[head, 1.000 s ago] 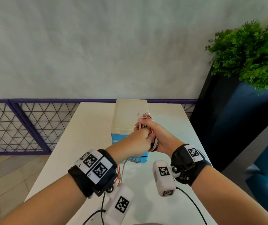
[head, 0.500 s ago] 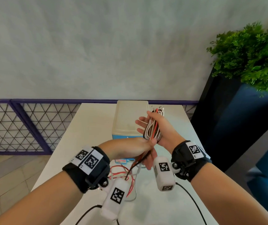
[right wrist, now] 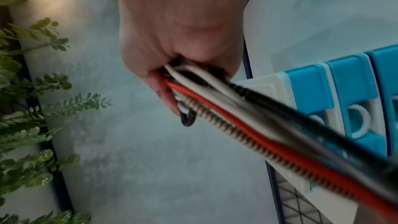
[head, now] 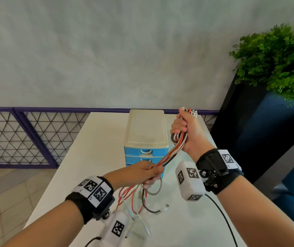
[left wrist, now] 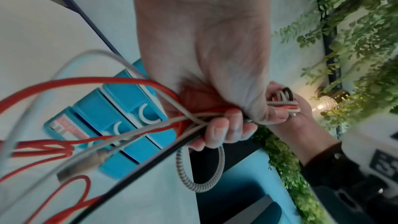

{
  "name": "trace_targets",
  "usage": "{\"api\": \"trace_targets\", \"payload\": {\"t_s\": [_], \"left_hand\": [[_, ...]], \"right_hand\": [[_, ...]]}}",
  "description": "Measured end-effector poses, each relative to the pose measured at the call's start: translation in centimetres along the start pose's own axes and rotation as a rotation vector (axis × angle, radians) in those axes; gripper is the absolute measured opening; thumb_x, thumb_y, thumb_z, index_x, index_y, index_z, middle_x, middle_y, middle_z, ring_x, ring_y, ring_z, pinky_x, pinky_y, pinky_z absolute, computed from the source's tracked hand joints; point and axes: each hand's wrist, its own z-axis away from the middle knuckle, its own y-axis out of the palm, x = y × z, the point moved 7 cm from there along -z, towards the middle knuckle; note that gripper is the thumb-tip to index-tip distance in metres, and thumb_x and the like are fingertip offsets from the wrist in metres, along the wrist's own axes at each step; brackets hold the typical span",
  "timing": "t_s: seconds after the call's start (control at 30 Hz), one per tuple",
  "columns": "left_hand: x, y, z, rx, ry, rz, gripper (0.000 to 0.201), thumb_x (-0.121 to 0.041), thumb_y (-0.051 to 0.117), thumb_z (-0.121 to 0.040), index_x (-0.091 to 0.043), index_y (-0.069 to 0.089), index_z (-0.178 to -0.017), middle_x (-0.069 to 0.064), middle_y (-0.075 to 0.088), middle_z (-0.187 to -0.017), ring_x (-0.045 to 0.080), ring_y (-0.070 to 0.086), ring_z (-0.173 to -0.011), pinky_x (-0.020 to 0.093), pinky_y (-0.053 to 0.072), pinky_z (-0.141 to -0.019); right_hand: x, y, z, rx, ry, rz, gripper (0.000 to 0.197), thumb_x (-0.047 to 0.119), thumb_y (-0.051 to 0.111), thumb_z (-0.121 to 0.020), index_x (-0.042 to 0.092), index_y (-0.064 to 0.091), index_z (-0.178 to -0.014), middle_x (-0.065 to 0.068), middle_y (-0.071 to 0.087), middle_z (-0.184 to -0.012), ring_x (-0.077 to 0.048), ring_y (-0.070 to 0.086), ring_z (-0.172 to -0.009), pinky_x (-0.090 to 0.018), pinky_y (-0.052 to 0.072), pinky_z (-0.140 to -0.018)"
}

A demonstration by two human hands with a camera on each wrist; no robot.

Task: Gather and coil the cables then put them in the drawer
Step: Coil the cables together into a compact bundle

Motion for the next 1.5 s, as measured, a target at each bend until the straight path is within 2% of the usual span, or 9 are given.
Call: {"api": "trace_targets", "payload": {"t_s": [0.23, 0.4, 0.57, 0.83, 0.93, 1.07, 1.3, 1.4, 1.5], "left_hand": [[-0.5, -1.8, 0.9, 0.094, -0.129, 0.018, 0.064, -0.066, 0.016, -0.090, -0.011, 0.048, -0.082, -0.005, 0.036, -0.060, 0.012, 0.035, -0.054, 0.025, 0.033, -0.061], [-1.1, -5.1, 0.7, -0.201, -0.096, -0.366, 0.047, -0.064, 0.035, -0.090, -0.022, 0.047, -0.072, -0.005, 0.043, -0.070, 0.015, 0.040, -0.067, 0.032, 0.035, -0.071], [-4.3, -6.4, 0.6, -0.461, -0.028, -0.767, 0.030, -0.041, 0.048, -0.095, -0.013, 0.056, -0.085, -0.004, 0.052, -0.068, 0.017, 0.049, -0.066, 0.028, 0.033, -0.056], [-7.8, -6.3, 0.7, -0.504, 0.146, -0.745, 0.012, -0.027, 0.062, -0.088, -0.022, 0.051, -0.087, -0.008, 0.061, -0.085, 0.014, 0.060, -0.082, 0.027, 0.046, -0.069], [-7.7, -6.1, 0.7, -0.492, 0.160, -0.618, 0.024, -0.023, 0.067, -0.085, -0.027, 0.044, -0.094, -0.012, 0.061, -0.086, 0.007, 0.061, -0.079, 0.018, 0.045, -0.067], [-7.8, -6.0, 0.9, -0.506, 0.183, -0.546, 0.047, -0.016, 0.069, -0.083, -0.026, 0.025, -0.097, 0.000, 0.067, -0.091, 0.015, 0.066, -0.071, 0.032, 0.052, -0.061], [-7.0, -6.4, 0.5, -0.473, 0.167, -0.549, 0.049, -0.018, 0.070, -0.082, -0.020, 0.025, -0.102, -0.002, 0.060, -0.076, 0.004, 0.057, -0.057, 0.022, 0.045, -0.055], [-5.5, -7.0, 0.1, -0.421, 0.070, -0.419, 0.045, -0.020, 0.070, -0.083, -0.014, 0.030, -0.103, -0.009, 0.056, -0.078, -0.006, 0.054, -0.052, 0.010, 0.040, -0.052], [-3.3, -7.2, 0.1, -0.268, -0.058, -0.213, 0.035, -0.032, 0.066, -0.086, -0.016, 0.040, -0.103, -0.005, 0.056, -0.065, 0.005, 0.048, -0.051, 0.019, 0.043, -0.054]], "right_hand": [[1.1, -1.5, 0.4, -0.061, -0.034, 0.139, 0.033, 0.029, 0.054, -0.097, 0.019, 0.047, -0.067, 0.009, 0.033, -0.041, -0.003, 0.031, -0.032, -0.017, 0.032, -0.036], [2.0, -1.7, 0.6, -0.086, -0.097, 0.569, 0.024, 0.018, 0.056, -0.097, 0.016, 0.047, -0.074, 0.002, 0.043, -0.051, -0.009, 0.044, -0.039, -0.024, 0.045, -0.042], [0.4, -1.4, 0.2, -0.019, 0.009, 0.977, 0.017, 0.017, 0.060, -0.094, 0.002, 0.060, -0.101, -0.012, 0.074, -0.083, -0.022, 0.073, -0.072, -0.033, 0.061, -0.067], [-3.7, -0.7, 2.2, 0.285, 0.368, 0.818, 0.038, 0.037, 0.054, -0.094, 0.006, 0.064, -0.113, -0.016, 0.069, -0.099, -0.025, 0.069, -0.087, -0.037, 0.055, -0.080], [-5.2, -0.2, 2.9, 0.407, 0.474, 0.728, 0.041, 0.041, 0.051, -0.095, 0.007, 0.064, -0.115, -0.017, 0.066, -0.108, -0.032, 0.063, -0.103, -0.040, 0.051, -0.091], [-6.3, -0.2, 3.0, 0.412, 0.485, 0.679, 0.038, 0.039, 0.051, -0.095, 0.008, 0.063, -0.113, -0.019, 0.067, -0.102, -0.030, 0.067, -0.095, -0.045, 0.046, -0.097], [-6.5, -0.8, 2.4, 0.402, 0.357, 0.794, 0.036, 0.037, 0.058, -0.093, 0.013, 0.052, -0.067, -0.006, 0.057, -0.068, -0.015, 0.059, -0.059, -0.029, 0.053, -0.062], [-6.1, -0.7, 2.5, 0.398, 0.298, 0.895, 0.029, 0.033, 0.059, -0.094, 0.014, 0.052, -0.073, -0.002, 0.051, -0.063, -0.013, 0.052, -0.053, -0.027, 0.051, -0.058], [-5.5, -0.7, 2.2, 0.392, 0.247, 0.966, 0.027, 0.035, 0.060, -0.093, 0.009, 0.056, -0.093, 0.000, 0.051, -0.061, -0.013, 0.051, -0.052, -0.028, 0.049, -0.058]]}}
